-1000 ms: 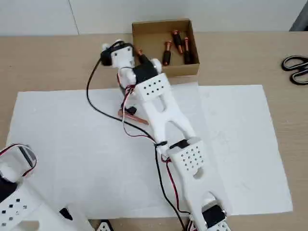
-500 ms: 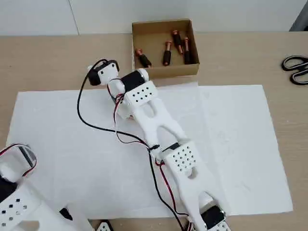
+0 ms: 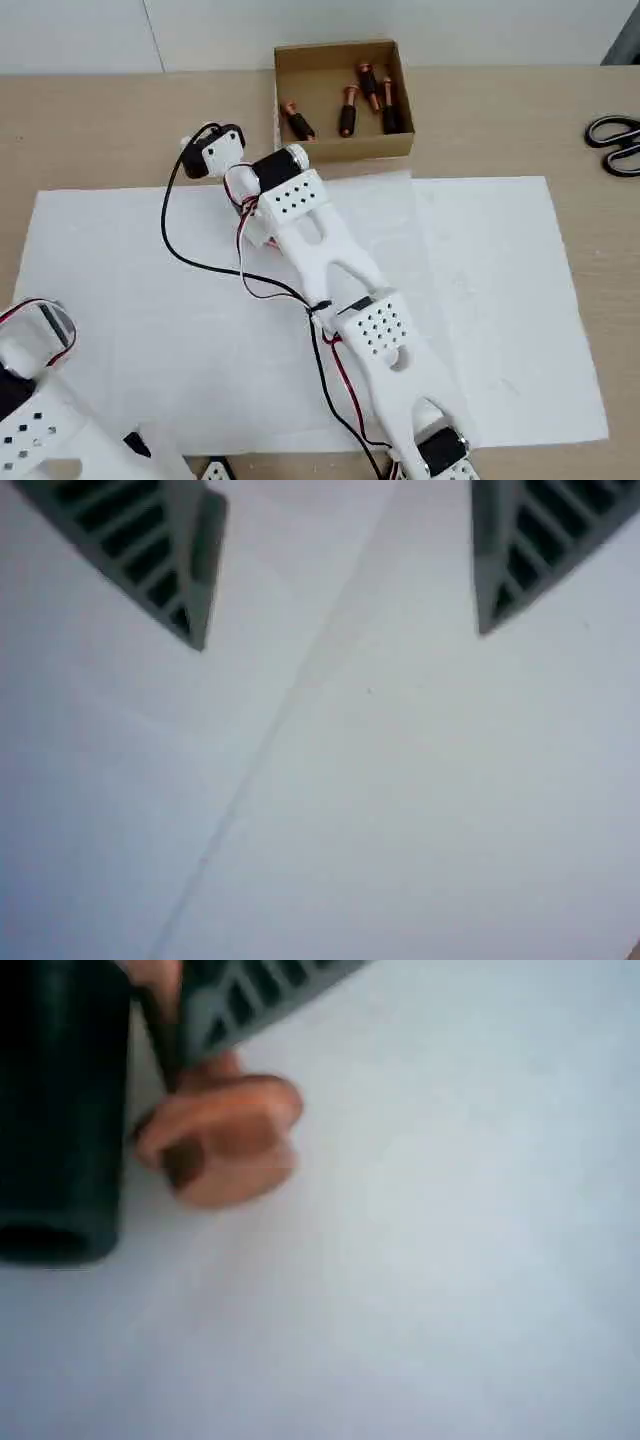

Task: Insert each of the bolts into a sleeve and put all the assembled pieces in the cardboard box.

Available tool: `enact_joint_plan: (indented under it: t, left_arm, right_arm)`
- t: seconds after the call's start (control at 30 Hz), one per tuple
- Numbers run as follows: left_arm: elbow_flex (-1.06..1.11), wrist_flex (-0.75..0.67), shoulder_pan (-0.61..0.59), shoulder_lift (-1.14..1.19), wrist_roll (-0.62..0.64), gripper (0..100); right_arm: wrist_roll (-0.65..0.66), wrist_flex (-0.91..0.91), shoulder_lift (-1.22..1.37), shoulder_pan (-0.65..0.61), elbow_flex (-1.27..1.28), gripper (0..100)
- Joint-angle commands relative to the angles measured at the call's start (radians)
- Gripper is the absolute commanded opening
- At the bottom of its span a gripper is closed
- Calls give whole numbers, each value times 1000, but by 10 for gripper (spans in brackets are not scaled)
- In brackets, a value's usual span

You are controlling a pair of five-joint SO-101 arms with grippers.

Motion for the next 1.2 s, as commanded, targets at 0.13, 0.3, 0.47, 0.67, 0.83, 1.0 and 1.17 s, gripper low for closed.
enact_joint_plan:
  t: [0.13, 0.3, 0.47, 0.67, 0.83, 1.0, 1.17]
  left_arm:
    - [-4, -5, -3, -12, 8, 167]
    - [-4, -5, -3, -12, 8, 167]
    - [-4, -5, -3, -12, 8, 167]
    - [-4, -5, -3, -12, 8, 167]
    - [-4, -5, -3, -12, 8, 167]
    - [-4, -5, -3, -12, 8, 167]
    - [-4, -5, -3, -12, 8, 167]
  right_arm:
    - [40, -41, 18, 4, -5, 130]
    - [54, -41, 15, 4, -5, 175]
    - [64, -41, 13, 4, -5, 179]
    - [89, -59, 15, 4, -5, 179]
    - [89, -94, 19, 4, -3, 179]
    - [89, -105, 28, 5, 0, 179]
    - [89, -105, 70, 5, -5, 176]
